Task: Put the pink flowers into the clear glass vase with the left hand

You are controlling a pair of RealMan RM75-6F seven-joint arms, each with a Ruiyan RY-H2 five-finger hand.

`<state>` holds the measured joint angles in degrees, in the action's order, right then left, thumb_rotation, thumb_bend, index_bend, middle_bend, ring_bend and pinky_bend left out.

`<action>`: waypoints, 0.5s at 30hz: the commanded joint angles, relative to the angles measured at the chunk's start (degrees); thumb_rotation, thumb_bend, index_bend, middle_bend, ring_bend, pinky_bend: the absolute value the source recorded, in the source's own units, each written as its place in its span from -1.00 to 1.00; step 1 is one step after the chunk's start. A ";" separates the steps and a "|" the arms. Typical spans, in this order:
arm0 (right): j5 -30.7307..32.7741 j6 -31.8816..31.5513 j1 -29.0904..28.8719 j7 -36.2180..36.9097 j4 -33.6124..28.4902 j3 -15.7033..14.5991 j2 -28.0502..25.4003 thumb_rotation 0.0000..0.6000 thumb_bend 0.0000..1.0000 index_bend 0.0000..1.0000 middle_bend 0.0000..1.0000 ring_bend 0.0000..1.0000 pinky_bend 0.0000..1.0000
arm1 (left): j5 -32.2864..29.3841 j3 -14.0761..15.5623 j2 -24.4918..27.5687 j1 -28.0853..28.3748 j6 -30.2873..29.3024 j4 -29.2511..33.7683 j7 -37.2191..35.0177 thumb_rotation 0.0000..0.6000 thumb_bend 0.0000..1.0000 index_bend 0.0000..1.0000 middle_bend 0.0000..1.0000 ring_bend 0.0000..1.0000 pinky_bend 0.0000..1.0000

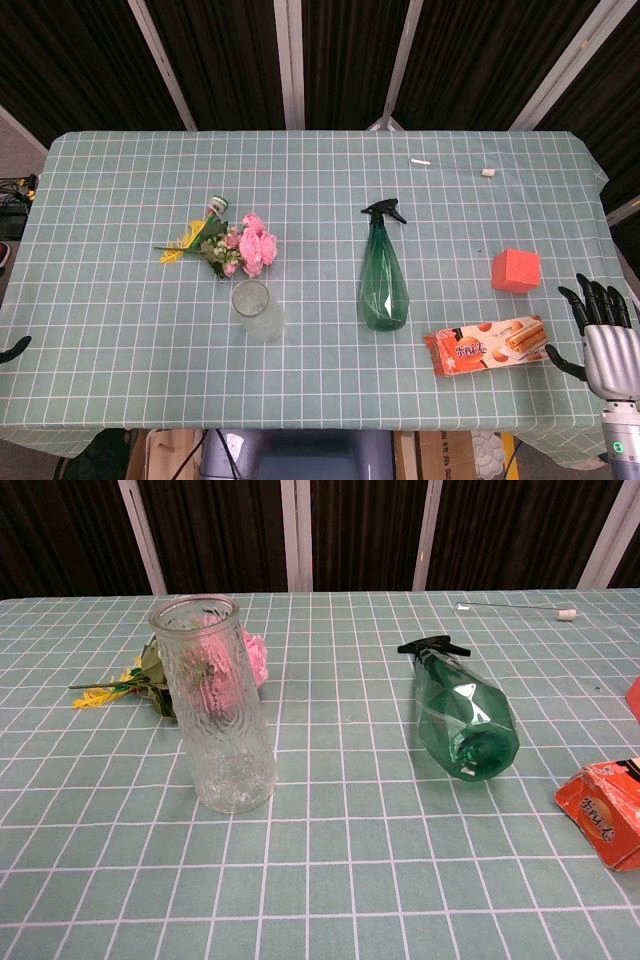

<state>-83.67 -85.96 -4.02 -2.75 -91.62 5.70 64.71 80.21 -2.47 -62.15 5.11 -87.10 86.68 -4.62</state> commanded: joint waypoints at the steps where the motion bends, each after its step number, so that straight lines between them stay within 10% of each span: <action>1: -0.52 -1.13 0.31 0.32 0.21 0.20 0.53 1.00 -0.54 -0.82 -0.95 -0.98 -1.00 | 0.39 0.05 0.10 -0.18 0.04 0.07 -0.36 1.00 -0.56 -0.89 -0.91 -1.00 -0.97; 15: -1.65 -0.68 0.47 -0.56 -0.89 -0.90 -0.36 1.00 -0.54 -0.84 -0.95 -0.98 -1.00 | 3.02 0.08 0.48 -0.19 0.32 -0.82 -3.95 1.00 -0.57 -0.90 -0.92 -1.00 -0.97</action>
<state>-85.25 -86.62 -3.52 -3.33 -92.51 4.83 64.36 82.97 -2.49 -61.88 4.86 -87.07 86.06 -8.20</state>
